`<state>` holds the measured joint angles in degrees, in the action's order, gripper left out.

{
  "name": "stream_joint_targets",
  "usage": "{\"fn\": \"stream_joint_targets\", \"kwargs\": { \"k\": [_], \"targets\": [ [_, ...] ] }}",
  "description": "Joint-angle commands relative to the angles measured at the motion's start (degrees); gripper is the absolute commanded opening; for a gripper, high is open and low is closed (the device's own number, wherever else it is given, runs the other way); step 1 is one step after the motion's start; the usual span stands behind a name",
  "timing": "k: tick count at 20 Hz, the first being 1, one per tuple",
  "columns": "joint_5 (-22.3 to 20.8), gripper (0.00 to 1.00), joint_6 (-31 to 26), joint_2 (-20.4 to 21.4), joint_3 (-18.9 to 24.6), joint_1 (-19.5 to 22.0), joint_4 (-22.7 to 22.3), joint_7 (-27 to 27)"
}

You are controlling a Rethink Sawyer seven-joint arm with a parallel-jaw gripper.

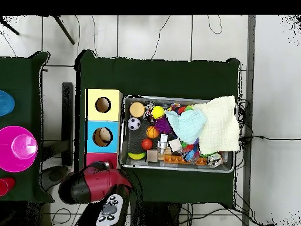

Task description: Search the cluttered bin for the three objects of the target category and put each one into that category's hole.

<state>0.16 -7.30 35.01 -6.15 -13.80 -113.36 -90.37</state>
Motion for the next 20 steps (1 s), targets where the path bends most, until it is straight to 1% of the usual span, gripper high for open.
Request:
{"fn": "stream_joint_targets", "kwargs": {
  "k": [1, 13, 14, 20],
  "targets": [
    [2.8, 1.0, 1.1, -1.2, 1.4, 1.6, -2.5, -13.9],
    [2.8, 1.0, 0.5, -0.8, 1.3, 1.6, -2.3, -13.3],
    [2.8, 0.0, 0.4, -0.8, 1.3, 1.6, -2.2, -13.3],
    [2.8, 0.0, 0.3, -0.9, 1.0, 1.3, -2.1, -13.3]
  ]
}}
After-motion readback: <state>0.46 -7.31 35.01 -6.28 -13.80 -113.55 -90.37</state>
